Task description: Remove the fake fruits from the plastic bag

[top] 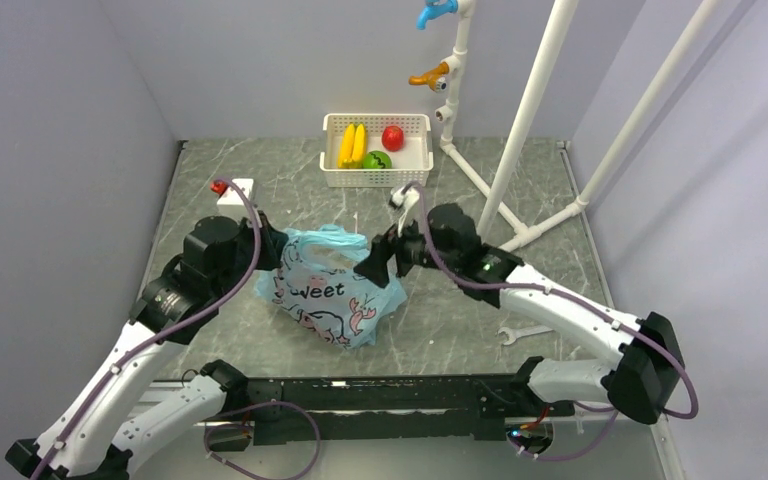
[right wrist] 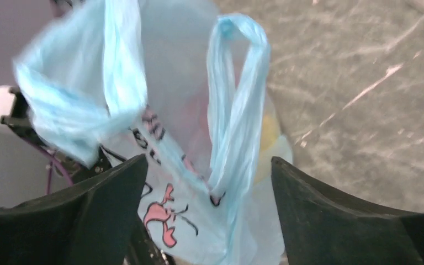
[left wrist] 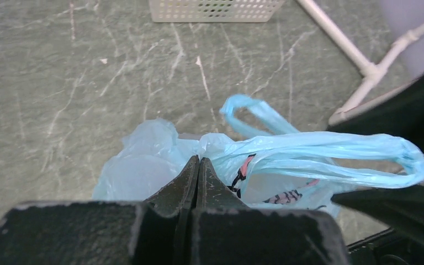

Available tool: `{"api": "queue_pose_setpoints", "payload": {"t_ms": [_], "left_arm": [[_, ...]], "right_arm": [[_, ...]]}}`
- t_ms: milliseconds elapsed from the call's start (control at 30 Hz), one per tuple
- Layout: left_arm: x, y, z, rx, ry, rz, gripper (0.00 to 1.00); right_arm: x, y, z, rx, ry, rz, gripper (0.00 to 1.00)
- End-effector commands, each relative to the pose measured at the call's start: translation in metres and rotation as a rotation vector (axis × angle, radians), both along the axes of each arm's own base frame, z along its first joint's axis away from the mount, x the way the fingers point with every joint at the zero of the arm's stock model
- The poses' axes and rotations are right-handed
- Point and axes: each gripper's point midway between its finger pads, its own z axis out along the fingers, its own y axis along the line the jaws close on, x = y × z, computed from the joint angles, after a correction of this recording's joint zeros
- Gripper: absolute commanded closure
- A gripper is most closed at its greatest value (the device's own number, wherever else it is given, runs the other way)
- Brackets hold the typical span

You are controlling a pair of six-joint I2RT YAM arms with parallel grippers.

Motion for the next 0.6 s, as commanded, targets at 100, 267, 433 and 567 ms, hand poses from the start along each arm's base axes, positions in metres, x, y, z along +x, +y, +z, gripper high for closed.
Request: {"api": "queue_pose_setpoints", "payload": {"t_ms": [100,267,433,567], "left_arm": [[-0.002,-0.016,0.041,-0.178,-0.139,-0.052,1.00],[-0.004,-0.016,0.039,-0.199,-0.147,-0.053,1.00],[-0.006,-0.018,0.032,-0.209,-0.139,-0.062,1.00],[-0.008,-0.019,0.027,-0.207,-0.126,-0.074,1.00]], "right_arm": [[0.017,0.005,0.061,0.239,0.205,0.172,0.01],[0.042,0.012,0.044,0.210,0.249,0.069,0.01],[0.040,0.028,0.031,0.145,0.191,0.046,0.03],[0.054,0.033,0.012,0.038,0.157,-0.082,0.27]]}}
